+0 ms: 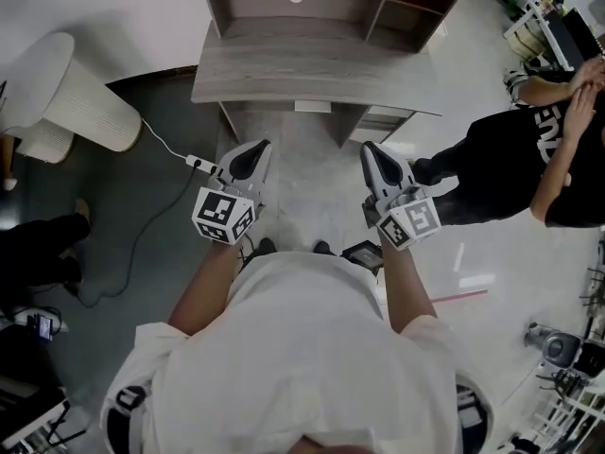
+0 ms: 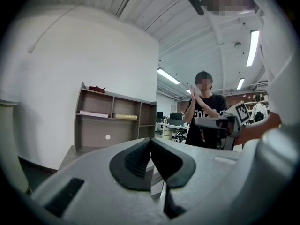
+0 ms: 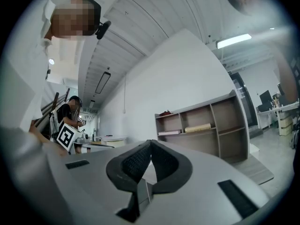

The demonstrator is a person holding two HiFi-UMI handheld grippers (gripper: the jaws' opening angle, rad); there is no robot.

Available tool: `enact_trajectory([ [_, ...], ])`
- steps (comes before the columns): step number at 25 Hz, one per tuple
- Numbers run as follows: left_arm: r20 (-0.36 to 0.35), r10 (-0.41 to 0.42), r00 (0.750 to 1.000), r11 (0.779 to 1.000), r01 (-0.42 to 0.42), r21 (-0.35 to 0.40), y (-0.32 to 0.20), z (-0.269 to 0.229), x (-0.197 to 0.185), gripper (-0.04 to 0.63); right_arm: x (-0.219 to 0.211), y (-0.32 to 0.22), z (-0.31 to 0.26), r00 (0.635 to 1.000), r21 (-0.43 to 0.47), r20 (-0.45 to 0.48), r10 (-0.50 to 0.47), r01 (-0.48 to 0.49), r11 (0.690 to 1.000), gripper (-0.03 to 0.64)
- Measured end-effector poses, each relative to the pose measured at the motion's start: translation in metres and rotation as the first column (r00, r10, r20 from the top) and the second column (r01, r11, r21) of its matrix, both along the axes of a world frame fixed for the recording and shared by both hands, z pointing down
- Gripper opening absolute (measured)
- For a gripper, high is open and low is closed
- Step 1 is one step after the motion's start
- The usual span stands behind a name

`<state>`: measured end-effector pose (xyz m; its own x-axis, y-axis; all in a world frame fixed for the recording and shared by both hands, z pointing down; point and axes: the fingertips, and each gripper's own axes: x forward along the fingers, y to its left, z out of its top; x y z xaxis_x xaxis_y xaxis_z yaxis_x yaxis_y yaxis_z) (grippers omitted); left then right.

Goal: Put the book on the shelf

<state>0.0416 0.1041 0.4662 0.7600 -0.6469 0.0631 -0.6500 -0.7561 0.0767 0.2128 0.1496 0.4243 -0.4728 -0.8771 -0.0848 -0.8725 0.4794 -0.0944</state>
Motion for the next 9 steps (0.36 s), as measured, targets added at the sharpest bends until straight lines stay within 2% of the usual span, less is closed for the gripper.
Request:
enact_trajectory([
  [9,0.026,0.009,1.000,1.000,-0.009,-0.020,0.007,0.002,0.040,0.017,0.045,0.005,-0.005,0.999,0.035,0.033,0.015,-0.017,0.999,0.015],
])
